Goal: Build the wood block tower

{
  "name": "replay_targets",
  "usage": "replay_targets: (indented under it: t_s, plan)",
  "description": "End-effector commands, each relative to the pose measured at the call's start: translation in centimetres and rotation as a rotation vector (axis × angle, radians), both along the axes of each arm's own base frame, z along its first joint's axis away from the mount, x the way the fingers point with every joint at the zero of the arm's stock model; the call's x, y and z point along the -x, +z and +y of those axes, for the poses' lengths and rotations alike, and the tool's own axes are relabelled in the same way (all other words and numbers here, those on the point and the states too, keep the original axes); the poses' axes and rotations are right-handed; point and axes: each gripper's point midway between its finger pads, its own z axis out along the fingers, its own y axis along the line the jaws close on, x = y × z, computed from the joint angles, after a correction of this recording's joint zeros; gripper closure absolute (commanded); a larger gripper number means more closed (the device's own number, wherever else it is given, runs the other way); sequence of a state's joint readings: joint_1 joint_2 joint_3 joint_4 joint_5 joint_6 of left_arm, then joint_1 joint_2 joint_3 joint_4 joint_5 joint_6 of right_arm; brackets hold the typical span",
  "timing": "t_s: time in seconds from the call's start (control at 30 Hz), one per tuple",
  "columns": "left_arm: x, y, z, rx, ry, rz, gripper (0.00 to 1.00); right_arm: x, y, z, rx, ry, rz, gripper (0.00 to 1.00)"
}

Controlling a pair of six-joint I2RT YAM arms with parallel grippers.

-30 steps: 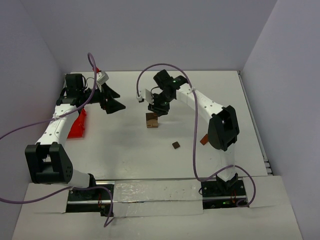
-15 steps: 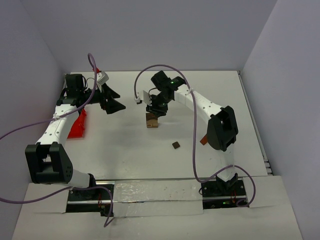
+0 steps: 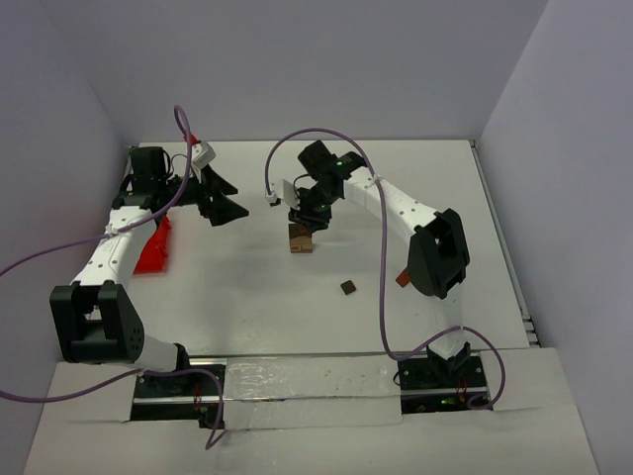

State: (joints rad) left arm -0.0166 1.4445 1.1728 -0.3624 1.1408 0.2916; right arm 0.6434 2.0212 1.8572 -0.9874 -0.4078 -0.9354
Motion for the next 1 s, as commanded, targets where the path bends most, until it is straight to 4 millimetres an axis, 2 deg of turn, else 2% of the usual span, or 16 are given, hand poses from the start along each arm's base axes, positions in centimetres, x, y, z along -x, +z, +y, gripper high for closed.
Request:
replay_targets:
  t_s: [0.0, 0.97]
  plan:
    - [-0.22, 0.34, 0.12, 0.008, -0.008, -0.025, 0.01, -0.88, 0.73, 1.01, -0.024, -0.006, -0.030, 0.69]
    - [-0.28, 0.31, 0.18, 0.002, -0.005, -0.032, 0.01, -1.51, 0.46, 1.29, -0.025, -0.034, -0.041, 0.61]
